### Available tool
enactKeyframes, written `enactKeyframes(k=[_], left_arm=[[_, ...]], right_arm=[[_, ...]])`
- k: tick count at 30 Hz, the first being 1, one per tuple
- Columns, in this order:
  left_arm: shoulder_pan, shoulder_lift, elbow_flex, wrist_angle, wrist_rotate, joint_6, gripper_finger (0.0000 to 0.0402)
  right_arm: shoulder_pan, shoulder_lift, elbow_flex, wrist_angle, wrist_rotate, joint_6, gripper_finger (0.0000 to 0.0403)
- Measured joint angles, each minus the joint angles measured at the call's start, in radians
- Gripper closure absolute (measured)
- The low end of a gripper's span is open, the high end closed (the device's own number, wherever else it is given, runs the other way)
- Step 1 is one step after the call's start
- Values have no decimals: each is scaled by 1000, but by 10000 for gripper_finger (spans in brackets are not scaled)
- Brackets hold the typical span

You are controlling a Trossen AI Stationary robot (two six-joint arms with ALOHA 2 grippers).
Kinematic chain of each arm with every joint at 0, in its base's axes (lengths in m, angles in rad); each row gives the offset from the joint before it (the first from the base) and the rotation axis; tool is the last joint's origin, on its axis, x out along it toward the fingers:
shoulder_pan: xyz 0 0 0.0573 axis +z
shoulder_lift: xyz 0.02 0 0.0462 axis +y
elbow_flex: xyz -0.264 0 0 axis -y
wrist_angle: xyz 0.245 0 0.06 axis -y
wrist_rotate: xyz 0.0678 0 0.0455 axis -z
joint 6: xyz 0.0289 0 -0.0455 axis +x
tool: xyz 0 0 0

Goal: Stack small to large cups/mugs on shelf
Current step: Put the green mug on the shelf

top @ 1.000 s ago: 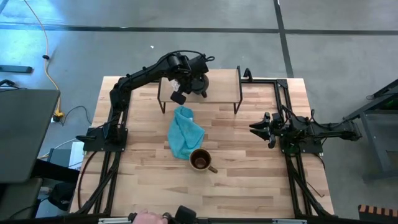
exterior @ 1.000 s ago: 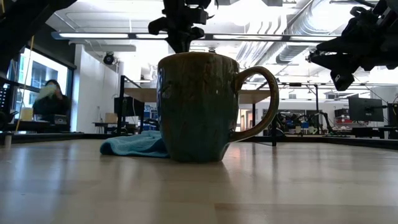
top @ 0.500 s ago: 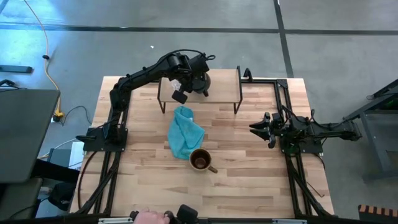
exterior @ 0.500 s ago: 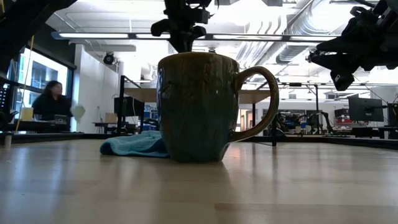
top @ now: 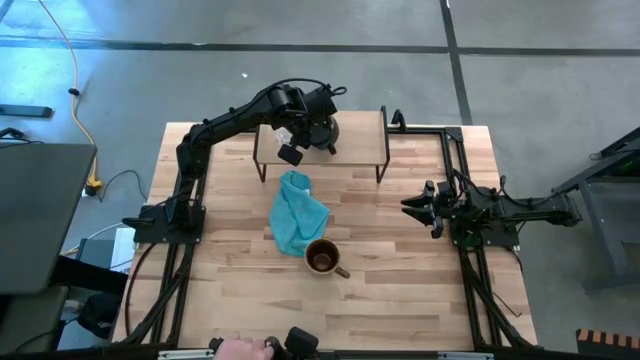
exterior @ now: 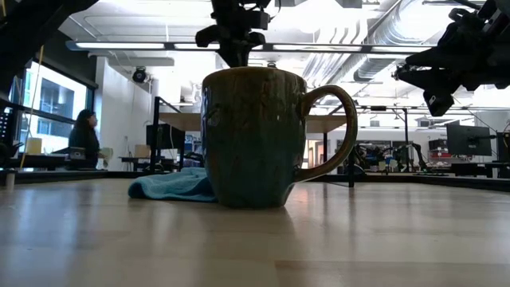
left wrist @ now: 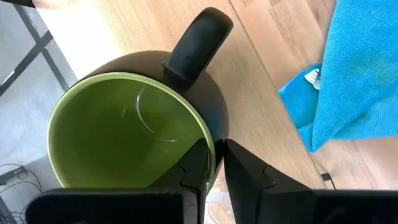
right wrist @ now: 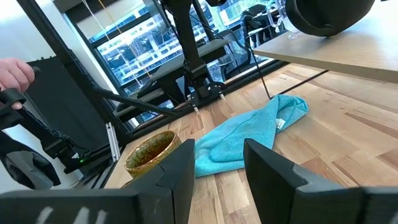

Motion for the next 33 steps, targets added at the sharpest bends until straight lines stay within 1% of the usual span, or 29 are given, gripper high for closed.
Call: enactKeyframes(k=[26,33], left_arm=[[1,0,0,6,-1,-27,361],[0,-1,0,39,-59,-27,360]], right_arm=[[0,0,0,0,0,1,275],[0,0,0,0,-9,1,275]])
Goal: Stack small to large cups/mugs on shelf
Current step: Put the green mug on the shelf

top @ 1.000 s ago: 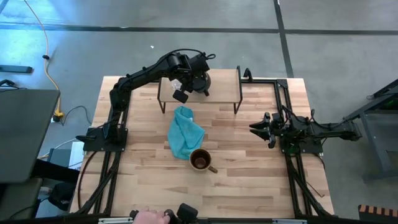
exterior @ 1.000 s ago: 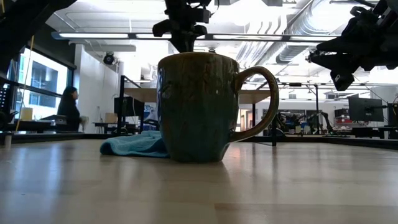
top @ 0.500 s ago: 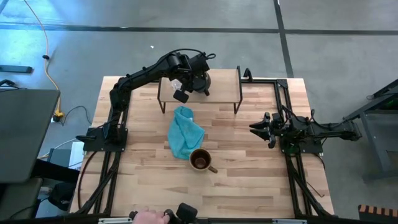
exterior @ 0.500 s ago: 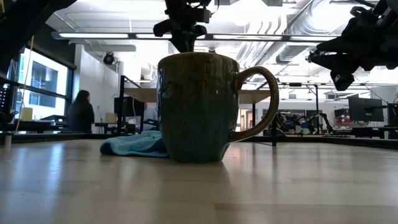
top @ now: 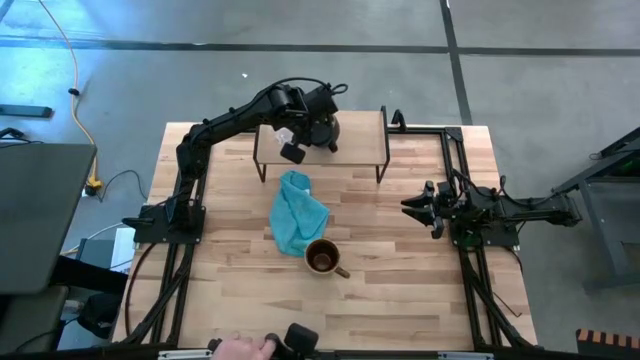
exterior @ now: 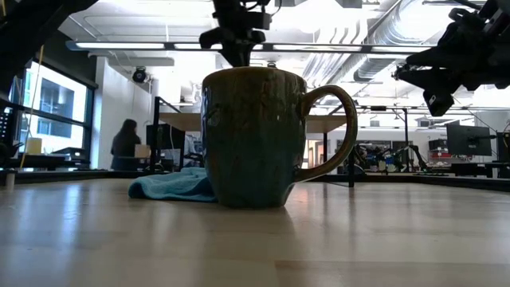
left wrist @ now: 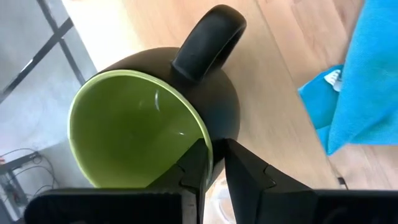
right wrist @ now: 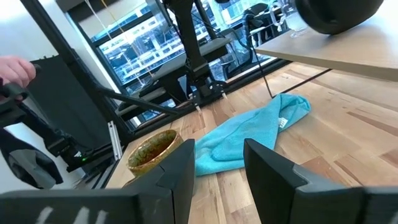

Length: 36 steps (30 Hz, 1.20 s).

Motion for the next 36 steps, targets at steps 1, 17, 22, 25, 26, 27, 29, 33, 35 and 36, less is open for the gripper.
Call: enactKeyframes(k=[1,17,22,25,26,27,29,33,35,36], left_arm=[[0,0,0,7,-4,-3,360],[1,0,0,25,-4,-52,354],[1,0,0,40,-5,-50,316],[1,0,0,38,-7,-43,294],[1,0,0,38,-9,-41,288],[1,0,0,37,-10,-39,283],[1,0,0,35,-15,-25,277],[1,0,0,35,-22,-17,277],[1,0,0,35,-26,-15,281],[1,0,0,35,-29,-9,283]], right_arm=[[0,0,0,0,-3,1,275],[0,0,0,0,-10,7,275],[0,0,0,0,-10,17,275],[0,0,0,0,-10,22,275],[0,0,0,0,-10,24,275],[0,0,0,0,-10,25,275],[0,0,0,0,-10,25,275],[0,0,0,0,-10,25,275],[0,0,0,0,-10,26,275],[0,0,0,0,-10,26,275]])
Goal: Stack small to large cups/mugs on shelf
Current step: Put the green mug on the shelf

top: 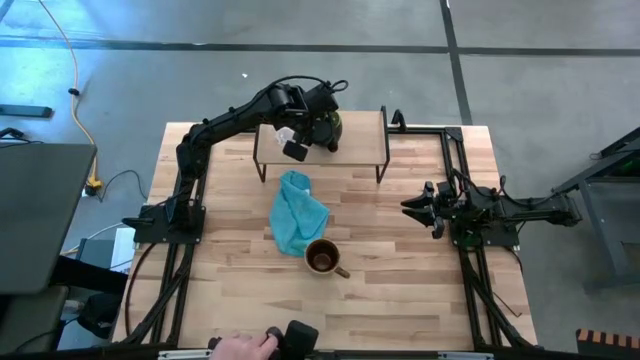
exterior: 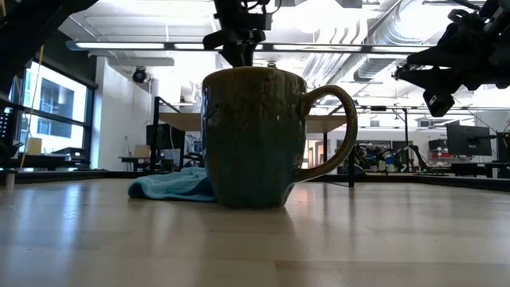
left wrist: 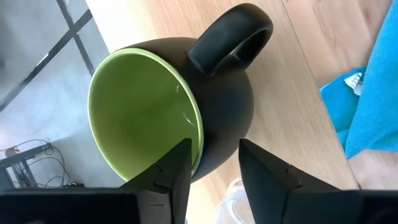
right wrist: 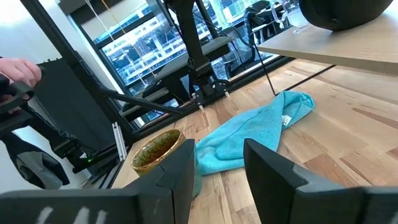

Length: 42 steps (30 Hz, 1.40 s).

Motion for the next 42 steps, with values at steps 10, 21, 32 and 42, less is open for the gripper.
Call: enactKeyframes(k=[10,21,32,42], left_arm=[[15,0,0,-30,-18,10,291],[15,0,0,-30,-18,9,291],[14,1,0,-25,-26,9,291],[14,1,0,-22,-38,9,291]], right_arm=[[0,0,0,0,0,3,275],[0,0,0,0,-4,2,275],[0,0,0,1,-4,1,275],[0,0,0,0,-4,0,275]])
